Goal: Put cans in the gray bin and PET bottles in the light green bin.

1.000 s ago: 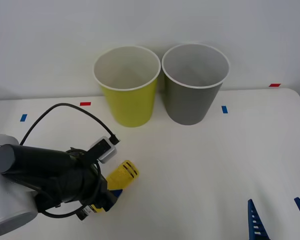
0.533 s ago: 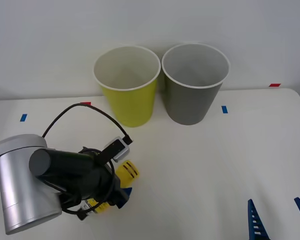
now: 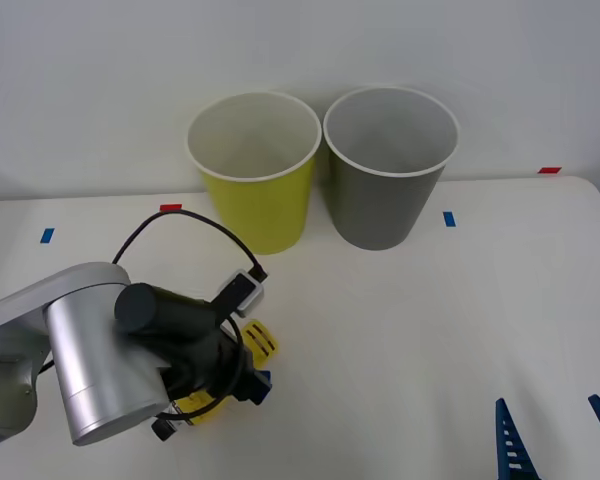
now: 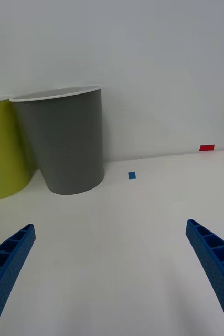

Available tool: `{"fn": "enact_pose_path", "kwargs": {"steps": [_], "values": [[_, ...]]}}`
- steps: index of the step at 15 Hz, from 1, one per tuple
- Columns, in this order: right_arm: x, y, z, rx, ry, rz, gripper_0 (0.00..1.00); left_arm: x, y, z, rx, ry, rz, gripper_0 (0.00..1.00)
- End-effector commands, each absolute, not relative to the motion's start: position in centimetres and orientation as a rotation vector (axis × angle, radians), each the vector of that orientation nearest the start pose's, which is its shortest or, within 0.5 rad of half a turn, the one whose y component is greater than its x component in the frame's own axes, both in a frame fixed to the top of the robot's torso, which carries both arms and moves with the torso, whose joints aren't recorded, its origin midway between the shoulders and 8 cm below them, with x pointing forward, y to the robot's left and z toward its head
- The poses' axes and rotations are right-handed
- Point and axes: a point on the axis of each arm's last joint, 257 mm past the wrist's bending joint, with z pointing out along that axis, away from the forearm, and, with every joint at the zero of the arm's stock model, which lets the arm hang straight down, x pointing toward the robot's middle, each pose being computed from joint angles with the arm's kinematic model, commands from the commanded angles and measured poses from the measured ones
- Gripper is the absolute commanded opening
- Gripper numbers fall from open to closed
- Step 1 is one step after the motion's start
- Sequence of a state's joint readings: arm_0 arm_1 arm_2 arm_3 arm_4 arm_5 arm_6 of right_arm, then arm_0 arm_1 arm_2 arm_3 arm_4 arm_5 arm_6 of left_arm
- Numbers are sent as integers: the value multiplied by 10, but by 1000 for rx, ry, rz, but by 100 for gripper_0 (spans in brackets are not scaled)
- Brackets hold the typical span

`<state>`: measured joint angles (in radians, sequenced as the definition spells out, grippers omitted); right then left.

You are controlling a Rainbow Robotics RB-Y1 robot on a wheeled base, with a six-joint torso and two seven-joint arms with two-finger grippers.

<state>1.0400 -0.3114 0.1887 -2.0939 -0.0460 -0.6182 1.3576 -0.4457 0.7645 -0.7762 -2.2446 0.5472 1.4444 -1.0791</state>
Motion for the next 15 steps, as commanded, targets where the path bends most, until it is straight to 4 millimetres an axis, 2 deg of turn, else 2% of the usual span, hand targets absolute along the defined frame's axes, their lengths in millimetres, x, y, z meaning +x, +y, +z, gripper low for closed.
{"fn": "enact_pose_path", "kwargs": {"steps": [1, 7, 11, 15], "values": [[240, -261, -212, 25, 1480, 112, 100, 361, 94, -271, 864, 2493, -72, 100], [240, -261, -212, 25, 1480, 112, 100, 358, 71, -277, 876, 2506, -123, 100], [240, -261, -212, 25, 1480, 112, 100, 369, 89, -286, 1030, 2458, 10, 100], [240, -261, -212, 25, 1480, 112, 100, 370, 94, -289, 1033, 2472, 43, 100]]}}
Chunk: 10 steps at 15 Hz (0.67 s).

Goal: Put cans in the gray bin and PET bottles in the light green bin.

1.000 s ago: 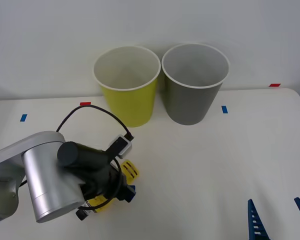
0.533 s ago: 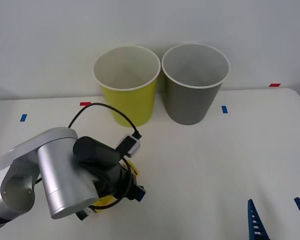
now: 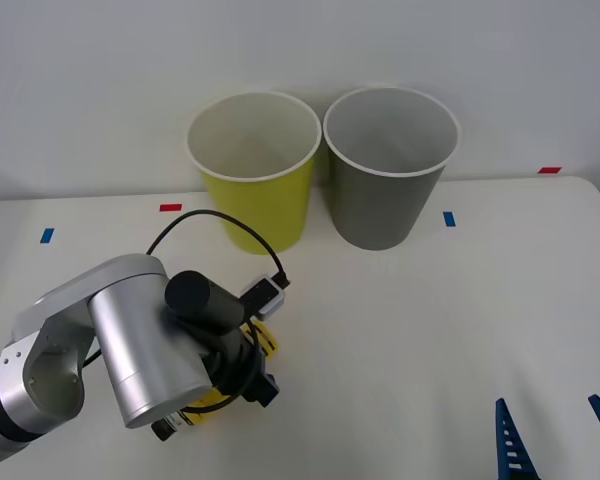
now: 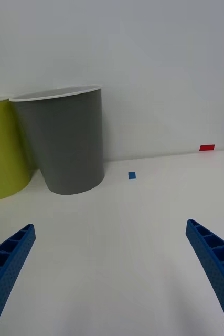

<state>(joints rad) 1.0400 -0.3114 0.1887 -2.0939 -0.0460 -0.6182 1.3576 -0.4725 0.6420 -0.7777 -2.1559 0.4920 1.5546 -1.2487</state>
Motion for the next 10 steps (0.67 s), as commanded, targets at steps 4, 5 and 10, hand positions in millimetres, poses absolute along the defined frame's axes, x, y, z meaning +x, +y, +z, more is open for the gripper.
{"fn": "enact_pose_path", "kwargs": {"steps": [4, 5, 10], "values": [[240, -261, -212, 25, 1480, 112, 100, 372, 89, -298, 1009, 2502, 36, 100], [240, -261, -212, 25, 1480, 112, 100, 375, 90, -300, 995, 2509, 41, 100], [240, -261, -212, 25, 1480, 112, 100, 382, 97, -312, 973, 2538, 82, 100]]}}
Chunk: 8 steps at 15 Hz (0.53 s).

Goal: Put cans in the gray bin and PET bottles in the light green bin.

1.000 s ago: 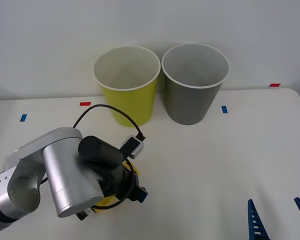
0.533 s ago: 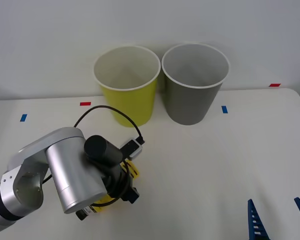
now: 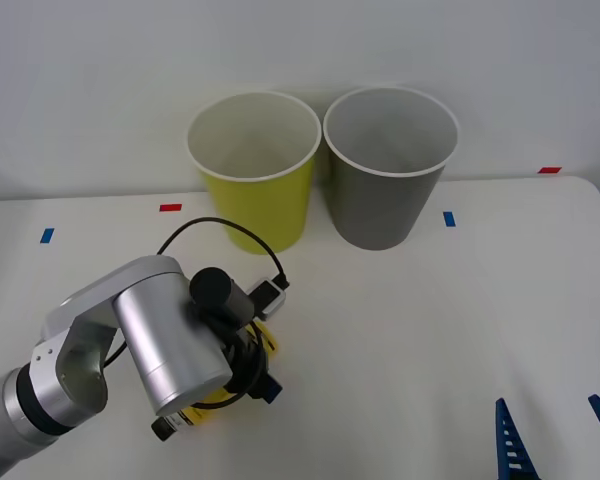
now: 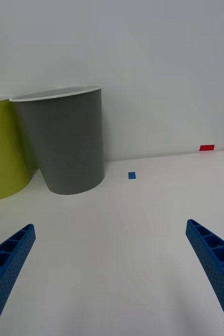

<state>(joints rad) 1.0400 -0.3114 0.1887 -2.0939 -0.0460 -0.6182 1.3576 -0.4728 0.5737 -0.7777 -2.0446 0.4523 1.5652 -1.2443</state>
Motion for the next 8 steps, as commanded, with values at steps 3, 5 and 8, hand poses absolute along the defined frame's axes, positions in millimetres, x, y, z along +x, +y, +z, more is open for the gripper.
{"fn": "enact_pose_path", "kwargs": {"steps": [3, 5, 8], "values": [[240, -261, -212, 25, 1480, 112, 100, 378, 98, -310, 980, 2561, 111, 100], [240, -261, -212, 25, 1480, 112, 100, 379, 100, -312, 977, 2568, 116, 100], [240, -261, -212, 25, 1480, 112, 100, 387, 98, -314, 961, 2584, 126, 100]]}}
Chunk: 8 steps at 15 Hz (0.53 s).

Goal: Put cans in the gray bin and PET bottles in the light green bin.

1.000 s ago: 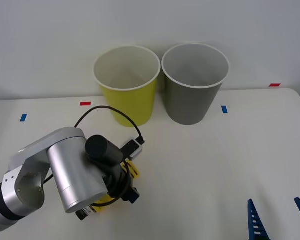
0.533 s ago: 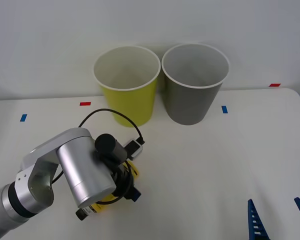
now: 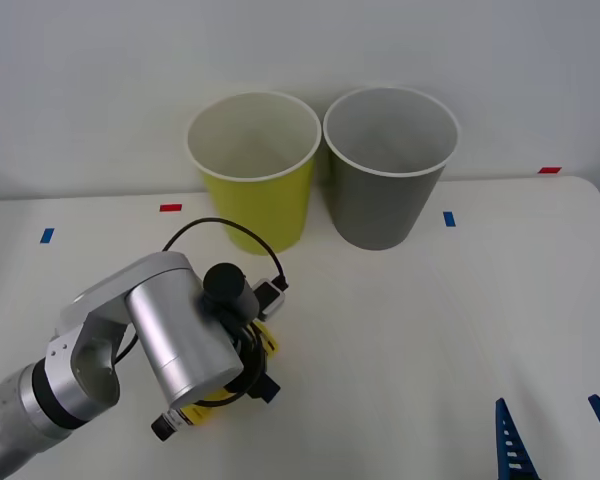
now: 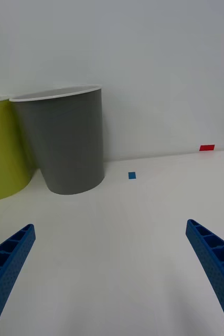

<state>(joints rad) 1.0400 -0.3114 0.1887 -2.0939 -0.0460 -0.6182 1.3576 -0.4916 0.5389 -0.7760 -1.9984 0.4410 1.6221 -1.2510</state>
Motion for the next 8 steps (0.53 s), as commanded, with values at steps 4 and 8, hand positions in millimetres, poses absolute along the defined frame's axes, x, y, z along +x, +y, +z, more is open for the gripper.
{"fn": "enact_pose_path", "kwargs": {"steps": [4, 8], "values": [[240, -261, -212, 25, 1480, 112, 100, 387, 90, -317, 959, 2616, 128, 100], [240, -261, -212, 25, 1480, 112, 100, 389, 92, -314, 961, 2626, 142, 100]]}}
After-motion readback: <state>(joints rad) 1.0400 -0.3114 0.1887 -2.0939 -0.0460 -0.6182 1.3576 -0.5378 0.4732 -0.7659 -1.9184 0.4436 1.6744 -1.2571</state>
